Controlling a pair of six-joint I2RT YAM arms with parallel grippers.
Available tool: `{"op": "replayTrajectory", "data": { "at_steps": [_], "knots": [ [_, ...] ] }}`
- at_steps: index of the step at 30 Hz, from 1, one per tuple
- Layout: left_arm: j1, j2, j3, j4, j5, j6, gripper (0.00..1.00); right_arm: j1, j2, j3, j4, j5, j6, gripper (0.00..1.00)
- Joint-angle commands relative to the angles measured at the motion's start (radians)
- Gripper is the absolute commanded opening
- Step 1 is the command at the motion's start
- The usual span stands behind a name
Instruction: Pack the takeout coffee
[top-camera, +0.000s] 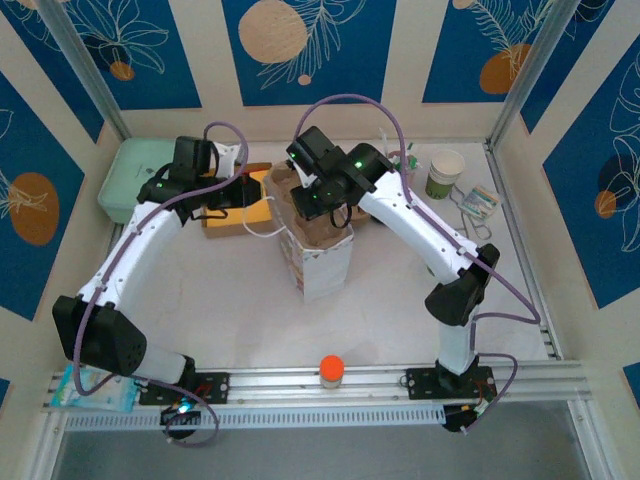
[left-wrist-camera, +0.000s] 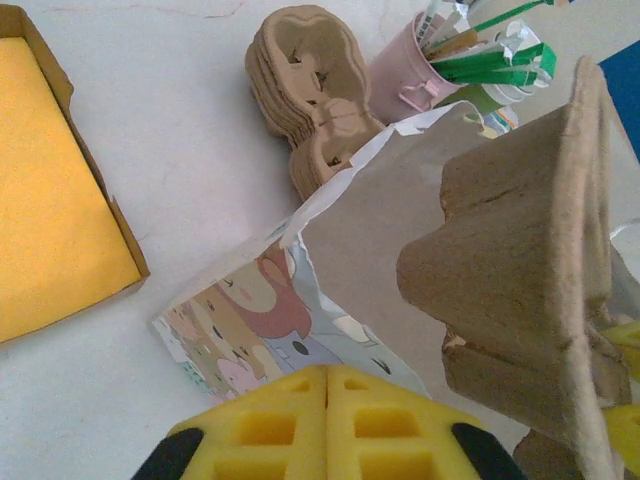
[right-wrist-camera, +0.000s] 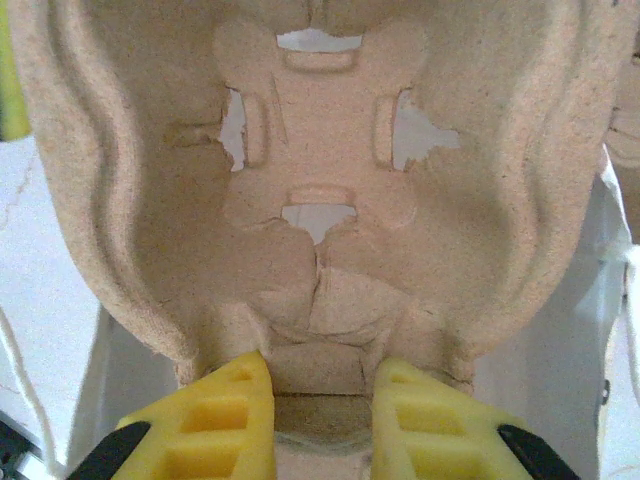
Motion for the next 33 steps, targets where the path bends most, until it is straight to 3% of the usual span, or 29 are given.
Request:
{"op": "replayTrajectory", "data": {
  "at_steps": [1,5,33],
  "knots": [
    [-0.009,-0.034,-0.016,0.009,0.006,-0.005,0.04,0.006,-0.044,-0.023,0.006,0.02,0.008,0.16],
    [-0.01,-0.037,-0.02,0.011,0.006,-0.009,0.0,0.003,-0.048,-0.042,0.013,0.023,0.004,0.16],
    [-0.021,-0.088,-0.022,0.023,0.006,-0.033,0.0,0.012,-0.009,-0.084,-0.026,-0.005,0.016,0.16]
  ]
}}
